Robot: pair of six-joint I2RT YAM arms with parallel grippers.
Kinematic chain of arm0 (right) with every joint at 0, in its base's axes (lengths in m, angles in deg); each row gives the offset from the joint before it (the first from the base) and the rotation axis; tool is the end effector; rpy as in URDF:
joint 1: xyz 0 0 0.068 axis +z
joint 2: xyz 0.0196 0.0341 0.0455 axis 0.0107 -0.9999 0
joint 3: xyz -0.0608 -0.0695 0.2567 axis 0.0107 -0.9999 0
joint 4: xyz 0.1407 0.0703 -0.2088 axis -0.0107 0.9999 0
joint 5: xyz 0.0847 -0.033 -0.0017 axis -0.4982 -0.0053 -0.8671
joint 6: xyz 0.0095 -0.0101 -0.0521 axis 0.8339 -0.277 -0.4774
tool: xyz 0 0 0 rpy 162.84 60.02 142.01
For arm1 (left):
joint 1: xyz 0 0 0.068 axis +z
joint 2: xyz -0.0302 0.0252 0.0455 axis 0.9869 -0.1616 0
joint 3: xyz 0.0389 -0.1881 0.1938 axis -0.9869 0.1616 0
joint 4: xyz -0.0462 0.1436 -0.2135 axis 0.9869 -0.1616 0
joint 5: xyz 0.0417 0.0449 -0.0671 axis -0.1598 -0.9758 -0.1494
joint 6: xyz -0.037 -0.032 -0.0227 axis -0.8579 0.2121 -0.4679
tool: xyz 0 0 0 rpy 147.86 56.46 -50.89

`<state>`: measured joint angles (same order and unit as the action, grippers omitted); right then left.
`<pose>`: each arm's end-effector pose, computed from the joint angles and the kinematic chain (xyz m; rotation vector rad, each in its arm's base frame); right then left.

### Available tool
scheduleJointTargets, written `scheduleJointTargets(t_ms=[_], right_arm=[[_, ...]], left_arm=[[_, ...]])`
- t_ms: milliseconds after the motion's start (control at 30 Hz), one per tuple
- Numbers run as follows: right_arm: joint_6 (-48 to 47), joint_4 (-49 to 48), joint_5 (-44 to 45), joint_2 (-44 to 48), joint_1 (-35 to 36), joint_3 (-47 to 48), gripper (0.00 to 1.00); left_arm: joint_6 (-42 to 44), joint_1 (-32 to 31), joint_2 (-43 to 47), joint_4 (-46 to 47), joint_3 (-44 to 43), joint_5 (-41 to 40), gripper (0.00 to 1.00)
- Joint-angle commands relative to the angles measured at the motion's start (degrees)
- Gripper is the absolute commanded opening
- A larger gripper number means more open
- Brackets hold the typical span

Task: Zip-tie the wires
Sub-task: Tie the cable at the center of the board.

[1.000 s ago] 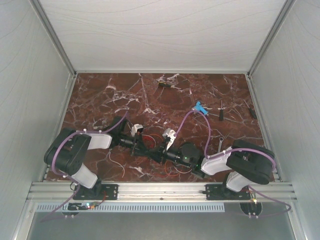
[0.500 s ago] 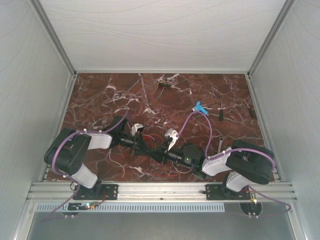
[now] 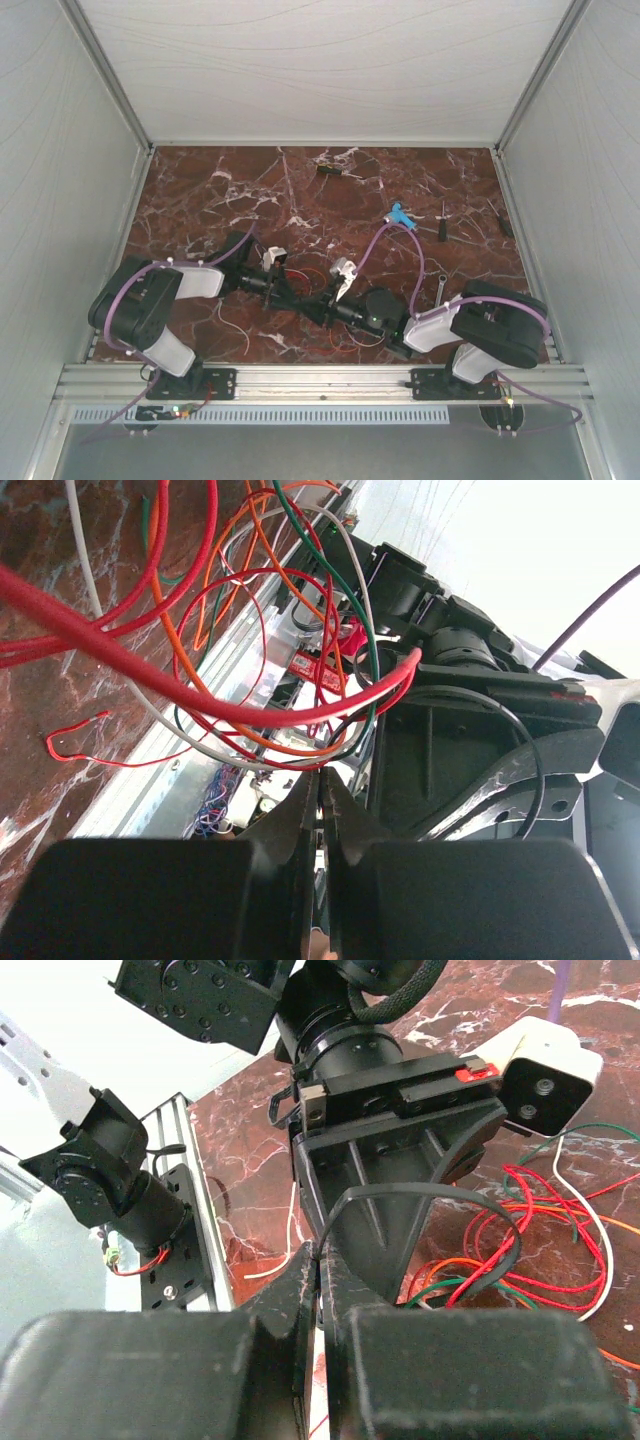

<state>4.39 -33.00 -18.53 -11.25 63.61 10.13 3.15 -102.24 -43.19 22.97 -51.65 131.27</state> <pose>0.1106 0.2315 0.1696 -0.6106 1.5565 1.2184 0.2125 -0.1197 0.1199 0.1576 -2.3149 1.7246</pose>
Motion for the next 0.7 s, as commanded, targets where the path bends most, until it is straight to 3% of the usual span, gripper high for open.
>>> scheduleJointTargets(t_ms=[0,667], right_arm=[[-1.76,-2.46,0.36,-1.04,1.34,-0.65,0.00],[-3.96,-5.87,0.32,-5.95,2.66,-1.81,0.00]], left_arm=[[-1.35,-0.26,1.05,0.90,-0.86,1.33,0.00],[-3.16,-0.22,3.00,1.25,-0.68,2.32,0.00]])
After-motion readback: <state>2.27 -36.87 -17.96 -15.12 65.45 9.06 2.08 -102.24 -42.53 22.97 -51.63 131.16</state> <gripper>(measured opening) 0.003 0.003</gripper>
